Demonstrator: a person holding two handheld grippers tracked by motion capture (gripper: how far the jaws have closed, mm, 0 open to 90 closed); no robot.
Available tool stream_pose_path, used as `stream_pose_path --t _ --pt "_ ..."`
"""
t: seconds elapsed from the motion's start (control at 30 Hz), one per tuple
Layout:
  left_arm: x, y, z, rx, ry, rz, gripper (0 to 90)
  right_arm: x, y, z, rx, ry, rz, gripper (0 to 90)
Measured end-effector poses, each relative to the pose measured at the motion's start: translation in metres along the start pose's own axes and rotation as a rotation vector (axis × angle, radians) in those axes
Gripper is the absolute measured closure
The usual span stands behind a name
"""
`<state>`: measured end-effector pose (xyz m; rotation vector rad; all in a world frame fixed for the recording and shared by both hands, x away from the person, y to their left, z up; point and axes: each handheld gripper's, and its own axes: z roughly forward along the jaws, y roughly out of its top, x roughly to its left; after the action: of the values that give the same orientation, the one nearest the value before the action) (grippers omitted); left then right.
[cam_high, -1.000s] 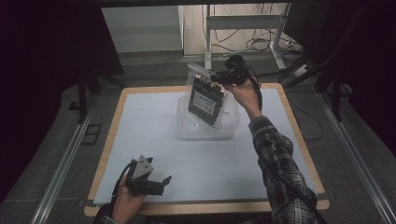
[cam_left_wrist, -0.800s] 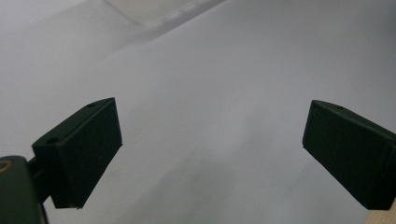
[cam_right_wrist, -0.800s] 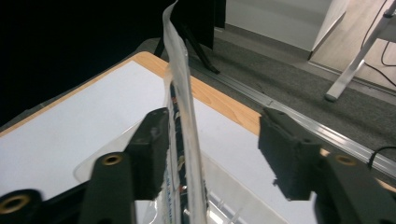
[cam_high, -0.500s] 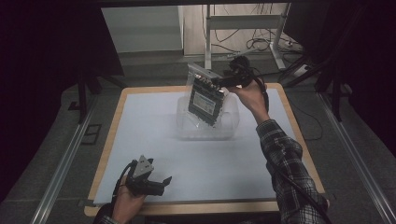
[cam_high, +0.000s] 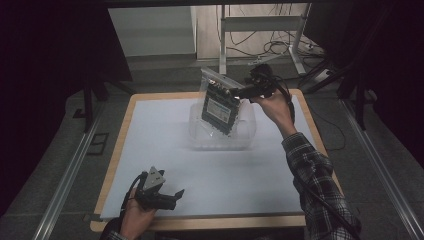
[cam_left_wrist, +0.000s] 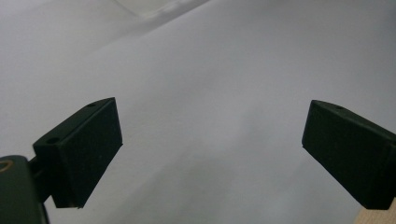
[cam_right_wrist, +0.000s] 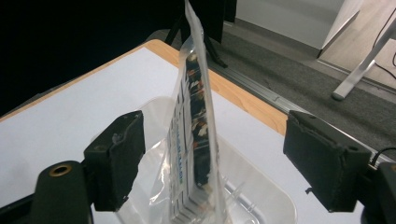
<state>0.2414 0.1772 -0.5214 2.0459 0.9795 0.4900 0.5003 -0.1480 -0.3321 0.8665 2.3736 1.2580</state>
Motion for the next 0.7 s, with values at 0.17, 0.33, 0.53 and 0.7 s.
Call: stream_pose_path --t 0.17,0.33,0.53,0.7 --pt "0.000 0.000 0.000 0.000 0.001 0.001 4.7 0.002 -0.003 -0.007 -0.010 0.008 -0.004 17.1" --pt "-0.001 0.000 0.000 -0.001 0.001 0.002 4.7 0.005 -0.006 -0.013 -0.010 0.014 -0.009 15.0" --pt "-0.001 0.000 0.000 -0.001 0.002 0.003 4.7 0.008 -0.011 -0.020 -0.018 0.020 -0.008 12.8" --pt "-0.001 0.000 0.000 -0.002 0.004 0.005 4.7 0.009 -0.016 -0.025 -0.018 0.014 -0.007 11.3"
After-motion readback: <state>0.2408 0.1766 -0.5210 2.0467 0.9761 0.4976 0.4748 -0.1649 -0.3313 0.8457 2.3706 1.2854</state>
